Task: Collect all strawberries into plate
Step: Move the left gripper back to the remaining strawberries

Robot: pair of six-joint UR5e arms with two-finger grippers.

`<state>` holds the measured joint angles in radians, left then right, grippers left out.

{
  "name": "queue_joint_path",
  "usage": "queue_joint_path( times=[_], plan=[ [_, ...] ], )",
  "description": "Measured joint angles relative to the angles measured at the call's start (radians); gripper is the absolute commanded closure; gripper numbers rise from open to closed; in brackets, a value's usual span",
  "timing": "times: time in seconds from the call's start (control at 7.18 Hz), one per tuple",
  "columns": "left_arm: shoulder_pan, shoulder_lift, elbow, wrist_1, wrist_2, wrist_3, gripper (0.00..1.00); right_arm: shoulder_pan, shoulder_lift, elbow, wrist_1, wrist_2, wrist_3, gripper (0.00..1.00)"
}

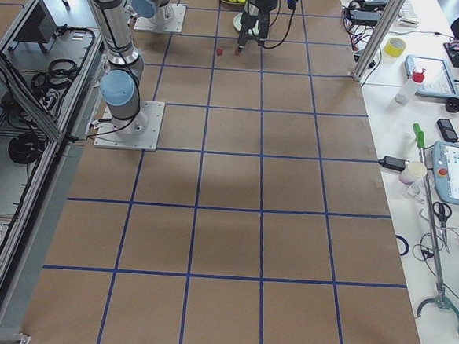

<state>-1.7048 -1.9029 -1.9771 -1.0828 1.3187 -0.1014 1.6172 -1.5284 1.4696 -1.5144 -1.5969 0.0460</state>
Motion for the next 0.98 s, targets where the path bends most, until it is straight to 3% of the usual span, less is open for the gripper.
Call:
queue_joint_path(
  times=[0.14, 0.28, 0.42, 0.56, 0.98],
  plan=[
    [-0.002, -0.001, -0.011, 0.001, 0.001, 0.0, 0.22, 0.0, 0.0, 0.0, 0.0, 0.0, 0.0, 0.0],
    [-0.002, -0.003, -0.018, 0.002, 0.001, 0.0, 0.35, 0.0, -0.001, 0.0, 0.0, 0.0, 0.0, 0.0],
    [-0.002, -0.007, -0.021, 0.002, 0.0, 0.0, 0.64, 0.0, -0.001, 0.0, 0.0, 0.0, 0.0, 0.0],
    [-0.002, -0.008, -0.021, 0.002, -0.002, 0.0, 1.0, 0.001, -0.001, 0.0, 0.0, 0.001, 0.0, 0.0],
    [-0.004, 0.003, -0.013, 0.001, -0.004, -0.001, 1.0, 0.001, -0.001, 0.0, -0.001, 0.003, 0.0, 0.0]
  ],
)
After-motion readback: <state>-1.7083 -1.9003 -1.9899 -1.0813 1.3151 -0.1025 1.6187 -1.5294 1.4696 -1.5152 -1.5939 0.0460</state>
